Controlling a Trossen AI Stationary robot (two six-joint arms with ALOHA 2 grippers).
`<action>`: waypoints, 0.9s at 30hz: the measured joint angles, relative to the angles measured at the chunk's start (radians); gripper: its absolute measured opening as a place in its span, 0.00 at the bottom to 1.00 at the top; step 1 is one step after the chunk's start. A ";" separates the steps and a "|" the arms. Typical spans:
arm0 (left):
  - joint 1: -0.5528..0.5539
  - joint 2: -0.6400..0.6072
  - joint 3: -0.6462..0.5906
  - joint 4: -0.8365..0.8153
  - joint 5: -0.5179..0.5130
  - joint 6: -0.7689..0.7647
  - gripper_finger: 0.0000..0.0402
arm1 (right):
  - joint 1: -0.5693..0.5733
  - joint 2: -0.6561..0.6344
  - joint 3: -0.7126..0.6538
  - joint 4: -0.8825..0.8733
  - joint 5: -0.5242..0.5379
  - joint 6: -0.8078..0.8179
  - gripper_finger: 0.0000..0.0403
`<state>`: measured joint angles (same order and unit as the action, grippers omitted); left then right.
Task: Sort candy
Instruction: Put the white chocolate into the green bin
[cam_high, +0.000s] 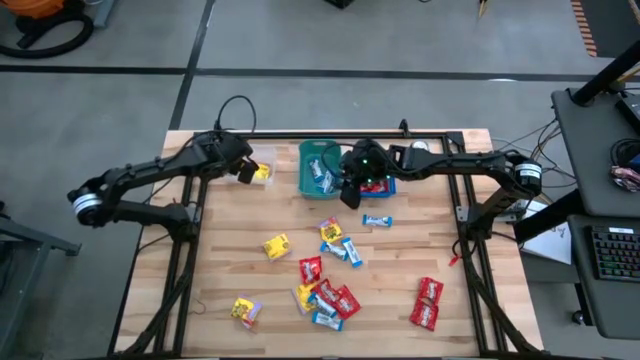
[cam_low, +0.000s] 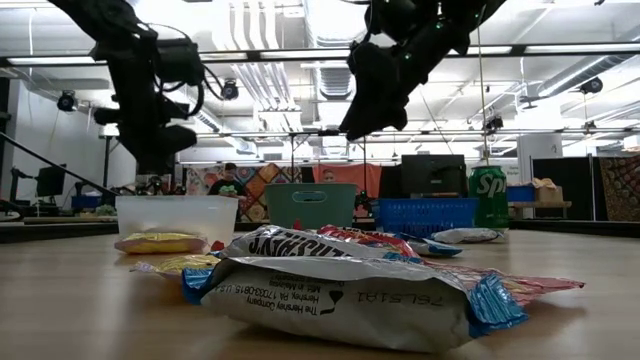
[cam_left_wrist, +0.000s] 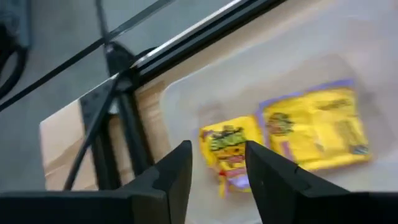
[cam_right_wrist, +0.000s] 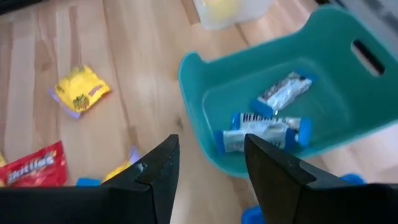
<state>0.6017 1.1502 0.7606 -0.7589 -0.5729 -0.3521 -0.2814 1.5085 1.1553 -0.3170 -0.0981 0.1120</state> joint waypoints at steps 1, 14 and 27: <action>-0.009 -0.005 0.002 0.002 0.021 0.013 0.34 | 0.000 0.000 0.000 -0.015 -0.006 0.007 0.43; -0.206 -0.026 0.014 0.211 0.180 0.163 0.34 | 0.057 0.000 0.000 -0.409 -0.015 0.164 0.42; -0.313 -0.026 0.014 0.397 0.191 0.307 0.34 | 0.202 -0.002 -0.036 -0.657 0.020 0.009 0.42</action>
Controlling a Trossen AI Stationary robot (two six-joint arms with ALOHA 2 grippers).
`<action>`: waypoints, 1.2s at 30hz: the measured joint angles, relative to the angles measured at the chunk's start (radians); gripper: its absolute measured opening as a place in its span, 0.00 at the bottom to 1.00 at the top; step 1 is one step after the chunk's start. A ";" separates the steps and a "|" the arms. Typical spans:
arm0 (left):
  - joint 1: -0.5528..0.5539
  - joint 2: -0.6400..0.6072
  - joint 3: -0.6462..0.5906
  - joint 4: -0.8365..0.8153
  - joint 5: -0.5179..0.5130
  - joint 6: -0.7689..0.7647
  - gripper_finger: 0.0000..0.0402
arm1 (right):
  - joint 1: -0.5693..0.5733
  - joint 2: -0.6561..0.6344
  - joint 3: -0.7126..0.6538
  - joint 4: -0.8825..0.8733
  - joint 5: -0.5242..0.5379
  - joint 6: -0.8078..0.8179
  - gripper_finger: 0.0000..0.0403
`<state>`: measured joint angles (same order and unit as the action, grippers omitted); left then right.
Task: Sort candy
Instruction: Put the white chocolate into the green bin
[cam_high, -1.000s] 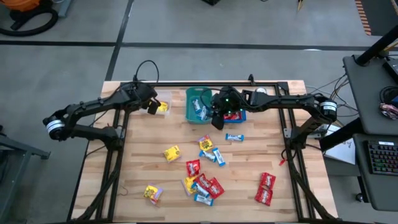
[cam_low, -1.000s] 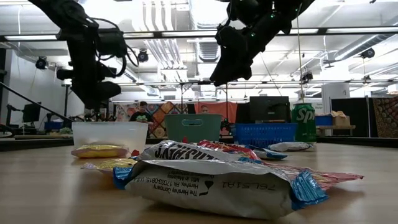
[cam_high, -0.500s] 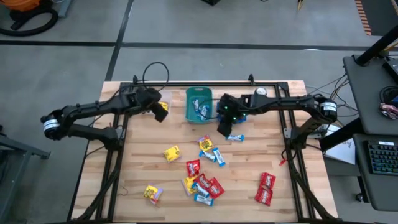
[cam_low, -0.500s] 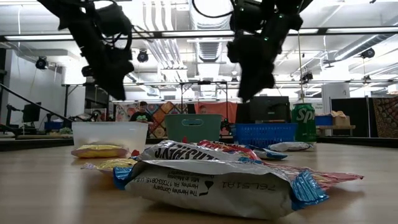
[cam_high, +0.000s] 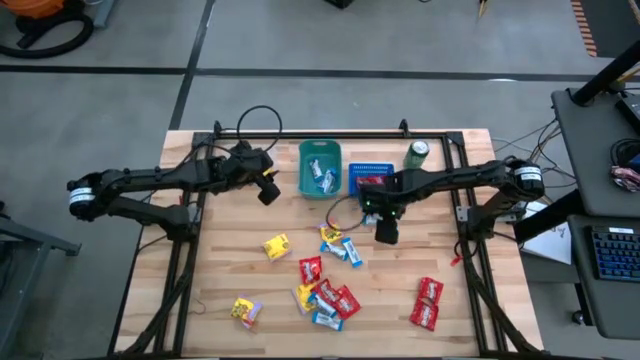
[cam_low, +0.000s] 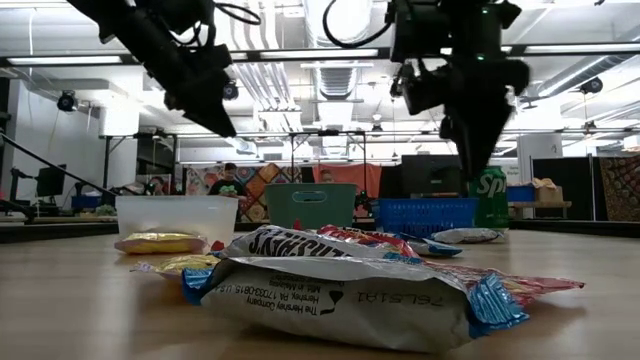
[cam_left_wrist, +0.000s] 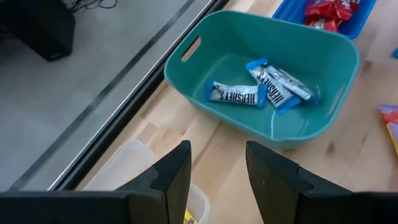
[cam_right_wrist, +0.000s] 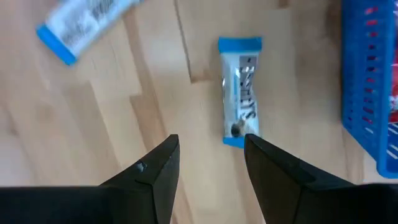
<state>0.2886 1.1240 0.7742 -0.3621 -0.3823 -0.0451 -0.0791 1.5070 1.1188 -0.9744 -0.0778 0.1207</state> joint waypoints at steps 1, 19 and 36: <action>0.000 0.000 0.000 0.002 0.001 0.001 0.34 | 0.009 0.000 -0.013 0.001 0.014 -0.009 0.42; 0.001 0.002 -0.002 0.029 0.001 0.037 0.34 | 0.020 0.010 -0.208 0.319 0.137 -0.069 0.42; 0.001 0.002 -0.002 0.051 0.001 0.045 0.34 | 0.020 0.120 -0.216 0.362 0.158 -0.072 0.15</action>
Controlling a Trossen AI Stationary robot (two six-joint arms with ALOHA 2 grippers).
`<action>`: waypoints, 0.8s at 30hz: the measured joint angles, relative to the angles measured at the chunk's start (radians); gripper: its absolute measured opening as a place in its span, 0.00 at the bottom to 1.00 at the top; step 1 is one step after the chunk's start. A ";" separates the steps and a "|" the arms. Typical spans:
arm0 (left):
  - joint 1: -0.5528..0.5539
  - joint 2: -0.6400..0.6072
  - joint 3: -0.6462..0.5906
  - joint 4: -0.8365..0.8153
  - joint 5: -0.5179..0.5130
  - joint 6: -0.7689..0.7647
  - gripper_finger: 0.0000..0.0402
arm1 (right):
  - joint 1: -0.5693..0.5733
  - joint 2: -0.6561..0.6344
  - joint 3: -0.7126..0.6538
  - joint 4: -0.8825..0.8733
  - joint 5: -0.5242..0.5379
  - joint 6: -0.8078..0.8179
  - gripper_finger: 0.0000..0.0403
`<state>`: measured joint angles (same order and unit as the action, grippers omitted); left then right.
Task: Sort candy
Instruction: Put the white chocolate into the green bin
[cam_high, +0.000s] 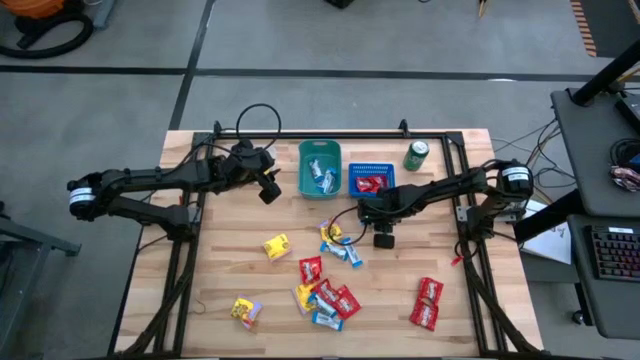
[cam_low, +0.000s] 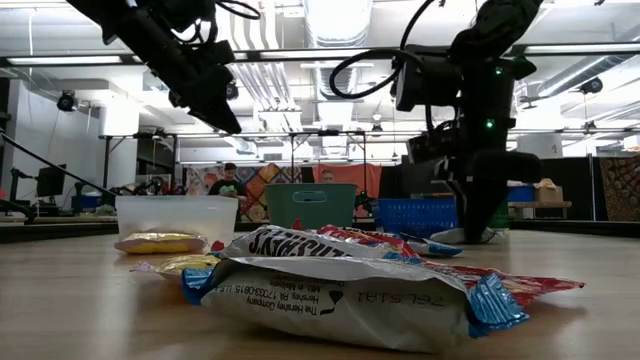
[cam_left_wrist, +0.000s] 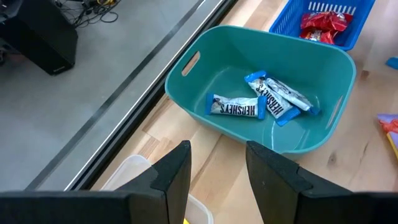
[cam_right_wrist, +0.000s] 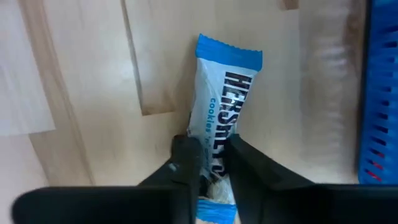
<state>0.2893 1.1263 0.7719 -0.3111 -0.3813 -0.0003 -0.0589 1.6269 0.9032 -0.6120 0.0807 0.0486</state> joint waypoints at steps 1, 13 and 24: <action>0.000 0.000 0.000 0.000 0.000 0.000 0.34 | 0.000 -0.002 0.002 0.000 -0.001 0.000 0.13; -0.002 0.000 0.000 0.001 0.034 -0.020 0.34 | -0.001 -0.068 0.021 -0.001 -0.077 -0.014 0.03; -0.052 0.000 0.000 0.008 0.114 -0.066 0.34 | -0.007 -0.099 0.021 0.156 -0.199 -0.064 0.02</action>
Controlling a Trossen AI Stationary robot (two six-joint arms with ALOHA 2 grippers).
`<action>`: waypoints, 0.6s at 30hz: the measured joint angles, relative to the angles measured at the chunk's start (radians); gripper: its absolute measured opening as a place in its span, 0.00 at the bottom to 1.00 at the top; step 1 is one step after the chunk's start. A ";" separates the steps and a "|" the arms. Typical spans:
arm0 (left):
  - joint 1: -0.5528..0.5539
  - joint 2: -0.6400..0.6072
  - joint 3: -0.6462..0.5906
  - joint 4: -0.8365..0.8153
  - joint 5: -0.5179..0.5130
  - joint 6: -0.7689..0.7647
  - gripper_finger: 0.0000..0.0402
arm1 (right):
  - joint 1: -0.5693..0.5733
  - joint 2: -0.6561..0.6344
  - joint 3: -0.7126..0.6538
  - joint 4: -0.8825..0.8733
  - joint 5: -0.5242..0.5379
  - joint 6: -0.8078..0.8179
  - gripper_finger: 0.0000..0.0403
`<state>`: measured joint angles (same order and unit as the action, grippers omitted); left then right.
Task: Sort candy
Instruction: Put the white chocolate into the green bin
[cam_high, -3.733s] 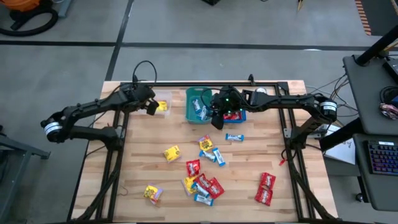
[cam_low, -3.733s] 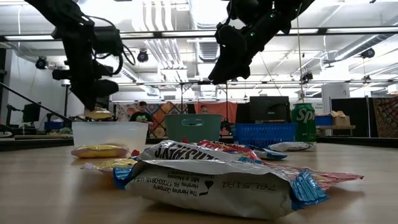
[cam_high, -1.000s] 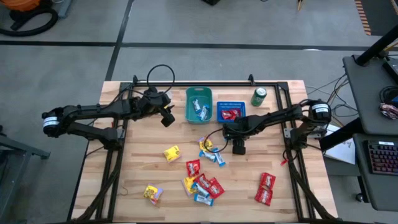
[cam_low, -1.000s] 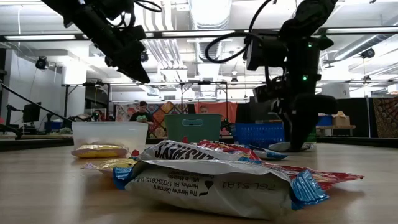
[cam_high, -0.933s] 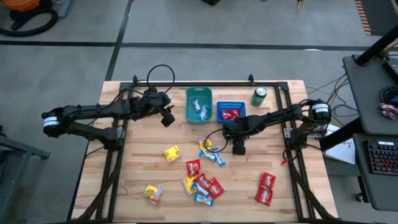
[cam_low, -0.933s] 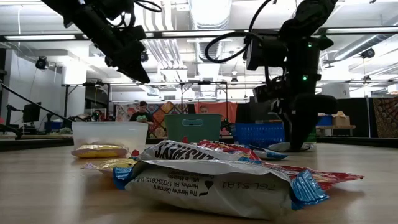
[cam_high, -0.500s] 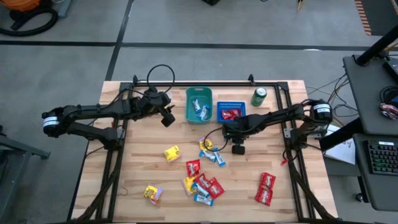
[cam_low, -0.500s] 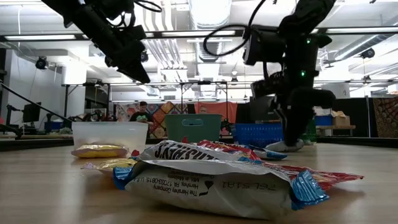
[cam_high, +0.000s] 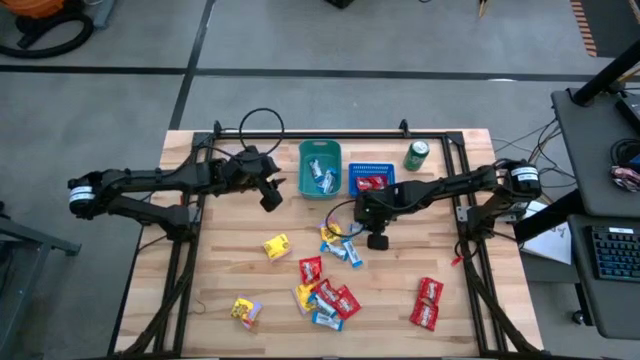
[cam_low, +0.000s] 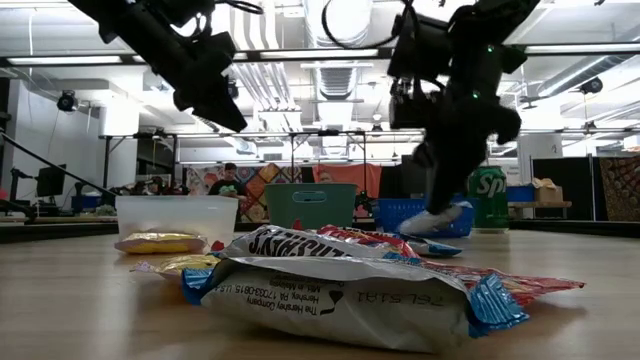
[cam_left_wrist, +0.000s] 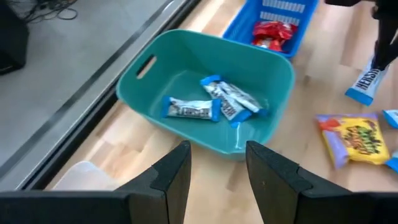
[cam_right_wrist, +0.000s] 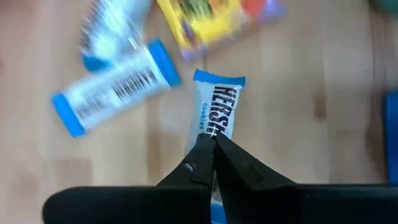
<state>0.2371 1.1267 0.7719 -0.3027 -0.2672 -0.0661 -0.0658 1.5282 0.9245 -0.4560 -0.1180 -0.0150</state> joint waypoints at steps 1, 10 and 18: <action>-0.010 0.000 0.000 0.000 0.000 -0.003 0.34 | -0.004 -0.004 0.000 0.024 -0.016 -0.006 0.02; -0.105 0.000 0.000 -0.005 0.000 -0.045 0.34 | -0.067 -0.027 0.002 0.139 -0.094 -0.064 0.02; -0.168 0.000 -0.003 -0.043 -0.002 -0.099 0.34 | -0.056 -0.030 -0.045 0.179 -0.096 -0.138 0.02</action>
<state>0.0690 1.1267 0.7689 -0.3453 -0.2687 -0.1651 -0.1214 1.4980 0.8792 -0.2767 -0.2138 -0.1533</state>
